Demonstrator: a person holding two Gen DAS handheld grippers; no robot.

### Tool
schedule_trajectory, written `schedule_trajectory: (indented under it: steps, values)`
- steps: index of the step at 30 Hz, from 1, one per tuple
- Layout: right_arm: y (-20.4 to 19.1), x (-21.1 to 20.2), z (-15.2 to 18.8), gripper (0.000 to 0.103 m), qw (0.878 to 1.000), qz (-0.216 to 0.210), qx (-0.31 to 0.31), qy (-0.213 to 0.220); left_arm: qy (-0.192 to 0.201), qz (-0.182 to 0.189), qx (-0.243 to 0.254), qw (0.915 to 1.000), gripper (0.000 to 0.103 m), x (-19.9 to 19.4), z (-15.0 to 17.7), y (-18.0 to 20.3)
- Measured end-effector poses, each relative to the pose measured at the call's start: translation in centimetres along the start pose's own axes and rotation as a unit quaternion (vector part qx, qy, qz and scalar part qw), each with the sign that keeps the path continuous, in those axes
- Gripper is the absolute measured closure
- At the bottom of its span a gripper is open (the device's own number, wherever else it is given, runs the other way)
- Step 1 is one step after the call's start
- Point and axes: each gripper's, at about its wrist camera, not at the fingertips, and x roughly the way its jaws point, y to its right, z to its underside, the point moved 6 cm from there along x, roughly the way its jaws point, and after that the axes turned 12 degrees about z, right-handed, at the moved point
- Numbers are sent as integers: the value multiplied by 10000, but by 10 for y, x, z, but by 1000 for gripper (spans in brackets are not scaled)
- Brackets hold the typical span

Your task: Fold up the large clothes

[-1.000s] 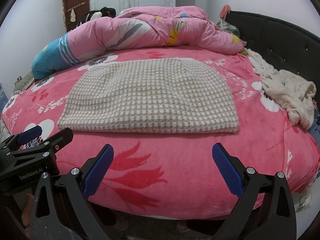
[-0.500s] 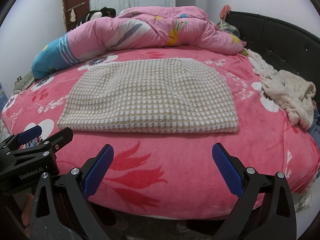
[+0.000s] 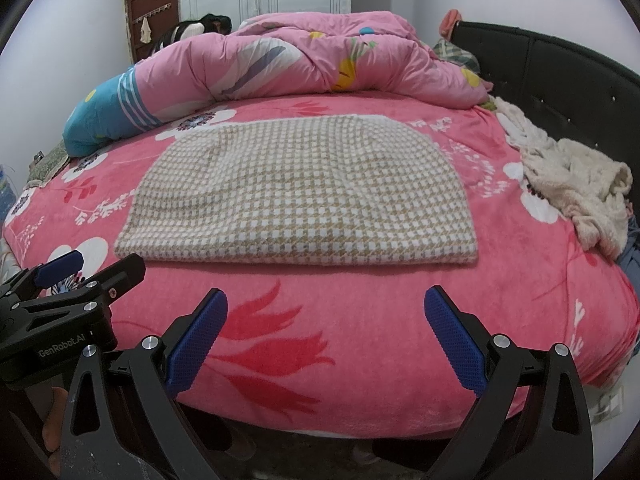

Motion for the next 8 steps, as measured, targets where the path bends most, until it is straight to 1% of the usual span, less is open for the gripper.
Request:
schedule_trajectory:
  steps: [8]
  values:
    - [1, 0, 0, 8, 10000, -11, -1, -1, 0, 5, -13, 10000, 5, 0, 0, 0]
